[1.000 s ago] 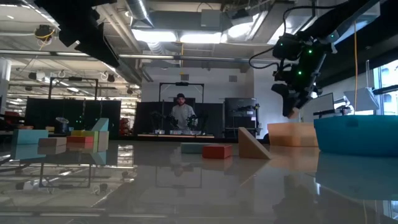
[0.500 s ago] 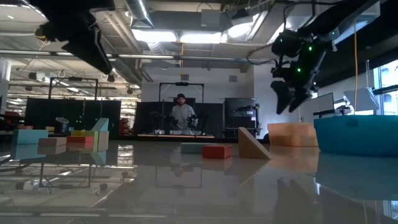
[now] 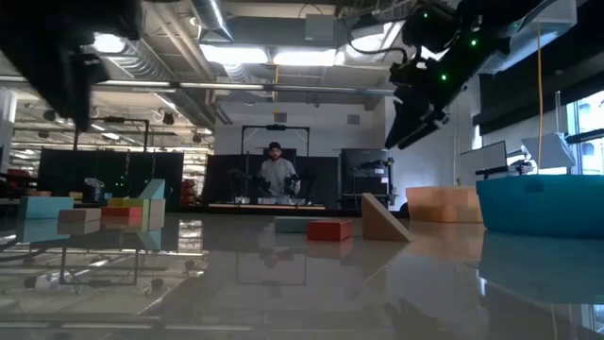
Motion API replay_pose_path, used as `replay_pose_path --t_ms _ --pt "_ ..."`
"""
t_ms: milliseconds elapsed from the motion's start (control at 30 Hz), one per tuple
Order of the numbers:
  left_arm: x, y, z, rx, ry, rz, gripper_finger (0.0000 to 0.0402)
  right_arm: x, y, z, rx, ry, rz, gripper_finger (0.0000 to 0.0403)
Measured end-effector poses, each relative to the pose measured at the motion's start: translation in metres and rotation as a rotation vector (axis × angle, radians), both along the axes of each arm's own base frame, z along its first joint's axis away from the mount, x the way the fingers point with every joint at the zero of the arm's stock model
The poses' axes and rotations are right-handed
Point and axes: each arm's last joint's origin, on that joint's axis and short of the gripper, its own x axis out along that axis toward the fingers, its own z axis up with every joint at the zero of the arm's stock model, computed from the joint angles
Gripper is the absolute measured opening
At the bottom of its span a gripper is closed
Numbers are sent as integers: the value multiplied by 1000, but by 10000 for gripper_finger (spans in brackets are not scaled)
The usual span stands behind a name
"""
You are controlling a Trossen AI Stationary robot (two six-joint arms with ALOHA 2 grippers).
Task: Sort blocks by size
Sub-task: Put the orange cube block into the orange bin
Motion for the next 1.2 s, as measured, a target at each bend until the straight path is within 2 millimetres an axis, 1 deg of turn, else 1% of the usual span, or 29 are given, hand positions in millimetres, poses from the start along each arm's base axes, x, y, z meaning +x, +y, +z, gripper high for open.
replay_pose_path --t_ms 233,433,600,700,867,1000,1200 --pt "-13 -30 -14 -105 130 88 203 7 17 1 -2 -28 37 326" --pt "-23 -55 -29 -148 233 193 203 8 19 2 7 -45 34 326" --pt "-32 -71 -40 -151 301 268 203 8 19 2 14 -45 38 326" --pt "-36 -78 -46 -144 318 301 203 8 19 2 14 -45 37 326" --pt "-42 -85 -49 -142 334 291 203 8 19 2 15 -45 37 326" --pt "-46 -88 -50 -133 340 274 203 8 19 2 14 -45 37 326" --pt "-46 -89 -52 -123 345 271 203 8 19 2 14 -45 37 326"
